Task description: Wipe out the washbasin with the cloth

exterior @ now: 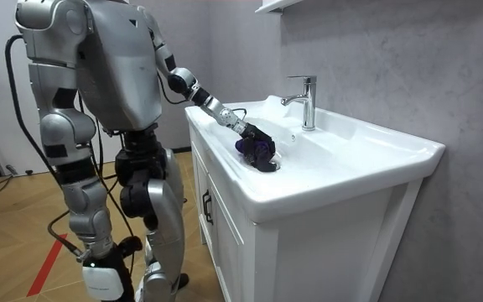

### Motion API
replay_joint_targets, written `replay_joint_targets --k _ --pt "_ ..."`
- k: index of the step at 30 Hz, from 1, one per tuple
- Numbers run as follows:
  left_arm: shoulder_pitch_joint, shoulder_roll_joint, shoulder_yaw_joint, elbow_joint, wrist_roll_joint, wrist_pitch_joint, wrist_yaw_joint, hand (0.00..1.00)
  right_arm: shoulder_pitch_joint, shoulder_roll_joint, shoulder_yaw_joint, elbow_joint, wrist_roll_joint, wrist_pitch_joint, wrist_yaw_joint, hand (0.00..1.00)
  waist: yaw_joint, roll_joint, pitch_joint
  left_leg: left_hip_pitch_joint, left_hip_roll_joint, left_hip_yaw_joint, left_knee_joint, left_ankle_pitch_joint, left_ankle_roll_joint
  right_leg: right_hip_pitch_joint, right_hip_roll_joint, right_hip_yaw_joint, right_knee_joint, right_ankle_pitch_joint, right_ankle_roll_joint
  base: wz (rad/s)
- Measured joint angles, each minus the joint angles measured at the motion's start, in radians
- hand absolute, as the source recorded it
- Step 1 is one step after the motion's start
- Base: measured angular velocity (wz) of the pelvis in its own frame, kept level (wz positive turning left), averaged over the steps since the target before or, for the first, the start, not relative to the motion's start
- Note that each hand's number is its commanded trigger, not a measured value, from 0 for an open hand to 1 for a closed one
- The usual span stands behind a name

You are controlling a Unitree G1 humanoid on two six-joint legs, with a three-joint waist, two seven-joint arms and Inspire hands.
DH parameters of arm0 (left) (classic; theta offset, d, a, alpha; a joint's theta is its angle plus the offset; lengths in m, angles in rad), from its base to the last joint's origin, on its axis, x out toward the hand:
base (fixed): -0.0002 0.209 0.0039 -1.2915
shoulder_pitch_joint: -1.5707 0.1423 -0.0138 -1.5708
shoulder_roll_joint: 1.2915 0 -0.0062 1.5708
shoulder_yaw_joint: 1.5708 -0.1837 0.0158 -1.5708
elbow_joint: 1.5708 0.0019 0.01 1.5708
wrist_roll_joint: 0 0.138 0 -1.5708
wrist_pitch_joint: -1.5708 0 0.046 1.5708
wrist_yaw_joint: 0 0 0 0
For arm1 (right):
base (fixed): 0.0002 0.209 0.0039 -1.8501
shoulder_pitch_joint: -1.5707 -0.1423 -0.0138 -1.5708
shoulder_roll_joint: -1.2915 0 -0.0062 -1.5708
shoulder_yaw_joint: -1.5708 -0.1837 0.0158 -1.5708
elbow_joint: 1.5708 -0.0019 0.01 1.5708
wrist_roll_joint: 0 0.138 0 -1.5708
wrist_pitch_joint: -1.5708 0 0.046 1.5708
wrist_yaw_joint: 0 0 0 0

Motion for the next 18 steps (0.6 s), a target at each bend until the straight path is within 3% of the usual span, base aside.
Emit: replay_joint_targets --k 7,8,10,12,18 --pt "0.051 0.009 0.064 -0.007 0.073 -0.026 0.07 1.0 0.003 0.001 -0.049 -0.008 -0.025 -0.001 -0.003 0.0 0.025 -0.003 -0.0001 0.001 0.0 -0.008 -0.003 0.0 0.0 0.005 0.001 -0.003 -0.004 -0.001 0.001 -0.02" --pt "0.057 0.011 0.069 -0.01 0.074 -0.03 0.077 1.0 0.005 0.0 -0.05 -0.008 -0.025 -0.001 -0.004 0.0 0.029 -0.001 -0.0016 -0.001 0.0 -0.011 -0.003 0.0 0.0 0.005 0.001 -0.004 -0.005 -0.001 0.001 0.09" --pt "0.078 0.019 0.09 -0.01 0.084 -0.045 0.092 1.0 0.02 -0.004 -0.067 -0.009 -0.01 -0.002 -0.005 0.0 0.053 0.012 -0.0128 -0.008 0.001 -0.02 -0.004 0.0 0.0 0.007 0.005 -0.006 -0.023 0.01 0.001 0.07" --pt "0.097 0.036 0.108 -0.011 0.104 -0.047 0.107 1.0 0.023 -0.005 -0.077 -0.008 -0.007 -0.001 -0.005 0.0 0.064 0.019 -0.0159 -0.007 0.001 -0.024 -0.004 0.0 0.0 0.018 0.004 -0.016 -0.025 0.011 0.0 0.04" --pt "0.144 0.056 0.137 -0.02 0.189 -0.078 0.14 1.0 0.005 -0.011 -0.116 -0.011 -0.023 -0.012 -0.005 0.0 0.106 0.036 -0.0143 0.004 0.0 -0.04 -0.006 0.0 0.0 0.028 0.003 -0.026 -0.036 0.011 -0.001 0.03"
